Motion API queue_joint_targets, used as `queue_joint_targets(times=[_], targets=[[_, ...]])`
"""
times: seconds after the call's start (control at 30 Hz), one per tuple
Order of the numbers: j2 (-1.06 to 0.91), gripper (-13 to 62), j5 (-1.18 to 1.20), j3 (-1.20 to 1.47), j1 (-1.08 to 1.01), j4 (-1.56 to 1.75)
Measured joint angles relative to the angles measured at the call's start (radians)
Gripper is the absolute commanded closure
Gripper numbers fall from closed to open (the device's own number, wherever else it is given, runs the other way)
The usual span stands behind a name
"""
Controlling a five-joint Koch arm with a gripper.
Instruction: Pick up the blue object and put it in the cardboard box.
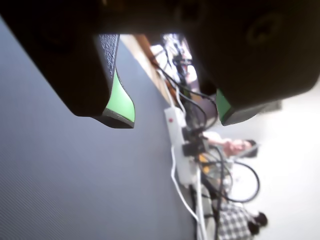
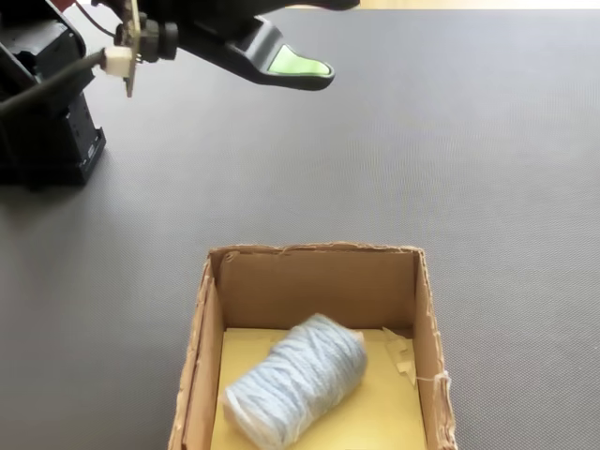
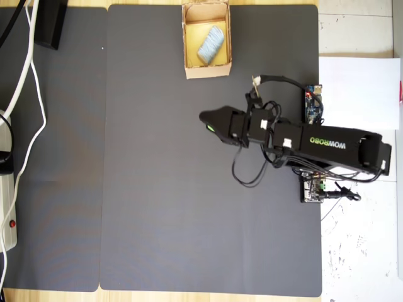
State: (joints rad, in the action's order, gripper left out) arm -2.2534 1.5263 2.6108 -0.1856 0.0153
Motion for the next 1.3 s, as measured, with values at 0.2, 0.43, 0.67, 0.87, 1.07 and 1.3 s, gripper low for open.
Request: queue_joint_targets(times=[0.2,0.43,0.67,0.87,1.07,1.3], targets=[[-0.023,15.1,0.023,0.147,0.114,-0.032],[-0.023,14.2,0.032,0.296,0.147,-0.029],[-0.023,14.0,0.087,0.459,0.146,0.083],[-0.023,14.0,0.092,0.466,0.147,0.084],[-0.023,14.0,0.109,0.466,0.144,0.043],[-0.023,14.4,0.109,0.466,0.138,0.041]])
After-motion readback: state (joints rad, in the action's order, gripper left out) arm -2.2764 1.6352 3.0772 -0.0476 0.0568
